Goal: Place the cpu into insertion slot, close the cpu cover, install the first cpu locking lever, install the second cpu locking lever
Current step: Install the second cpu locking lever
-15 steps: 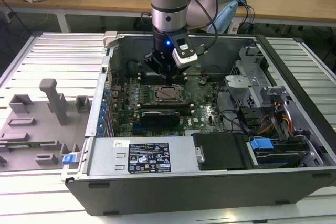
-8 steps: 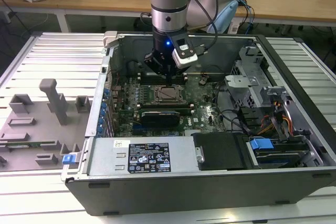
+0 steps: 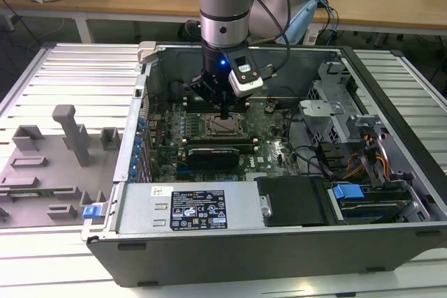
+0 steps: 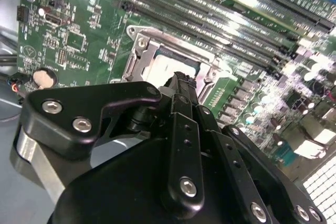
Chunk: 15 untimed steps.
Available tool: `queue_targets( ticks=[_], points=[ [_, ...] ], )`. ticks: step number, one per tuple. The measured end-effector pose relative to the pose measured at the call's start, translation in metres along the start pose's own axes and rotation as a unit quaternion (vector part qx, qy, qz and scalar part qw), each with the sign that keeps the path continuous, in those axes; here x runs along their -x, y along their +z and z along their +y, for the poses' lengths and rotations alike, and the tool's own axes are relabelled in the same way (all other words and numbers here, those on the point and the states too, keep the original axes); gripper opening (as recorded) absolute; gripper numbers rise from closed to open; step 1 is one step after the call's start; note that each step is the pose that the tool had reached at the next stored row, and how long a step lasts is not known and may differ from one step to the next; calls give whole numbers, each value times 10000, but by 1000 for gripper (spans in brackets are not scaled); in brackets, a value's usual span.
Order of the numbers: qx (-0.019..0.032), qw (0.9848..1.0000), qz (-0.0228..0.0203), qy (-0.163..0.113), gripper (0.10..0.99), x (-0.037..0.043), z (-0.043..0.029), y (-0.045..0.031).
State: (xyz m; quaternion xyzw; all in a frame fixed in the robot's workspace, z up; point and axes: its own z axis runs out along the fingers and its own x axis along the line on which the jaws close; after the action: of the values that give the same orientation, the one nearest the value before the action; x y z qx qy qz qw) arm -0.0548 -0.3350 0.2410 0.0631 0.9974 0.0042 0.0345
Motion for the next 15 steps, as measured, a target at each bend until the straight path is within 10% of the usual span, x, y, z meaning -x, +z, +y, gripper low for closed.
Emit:
queue_targets(
  ticks=[10, 15],
  points=[
    [1, 10000, 1, -30, 106, 8, -25, -67],
    [2, 10000, 0, -30, 106, 26, -169, -67]
  ],
)
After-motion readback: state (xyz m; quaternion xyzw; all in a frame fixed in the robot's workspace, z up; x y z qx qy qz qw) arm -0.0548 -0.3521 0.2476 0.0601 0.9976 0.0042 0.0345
